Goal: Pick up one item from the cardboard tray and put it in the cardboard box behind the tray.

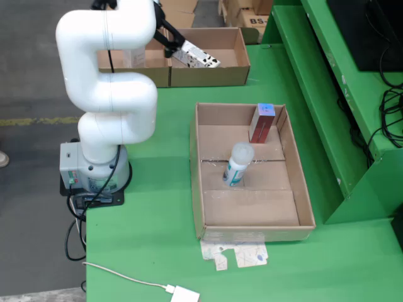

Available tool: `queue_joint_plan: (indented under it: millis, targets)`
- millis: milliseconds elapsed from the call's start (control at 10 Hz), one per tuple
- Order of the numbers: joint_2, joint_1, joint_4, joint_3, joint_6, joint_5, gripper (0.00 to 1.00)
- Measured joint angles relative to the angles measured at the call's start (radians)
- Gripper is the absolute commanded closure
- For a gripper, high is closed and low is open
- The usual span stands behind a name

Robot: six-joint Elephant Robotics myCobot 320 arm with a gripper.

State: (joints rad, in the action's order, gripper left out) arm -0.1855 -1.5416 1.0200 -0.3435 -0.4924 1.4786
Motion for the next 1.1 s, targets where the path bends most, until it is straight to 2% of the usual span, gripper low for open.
queue_joint_plan:
  millis: [100,200,500,800,1100]
  targets:
    - [-0.043,0.040,0.021,-0.040,0.034,-0.041,0.00]
    - [-0.084,0.081,0.061,-0.081,0.020,-0.083,0.00]
    - [-0.236,0.233,0.213,-0.176,-0.130,-0.232,0.00]
    - [-0.382,0.371,0.351,-0.032,-0.230,-0.368,0.00]
    - [-0.525,0.509,0.488,0.112,-0.140,-0.505,0.00]
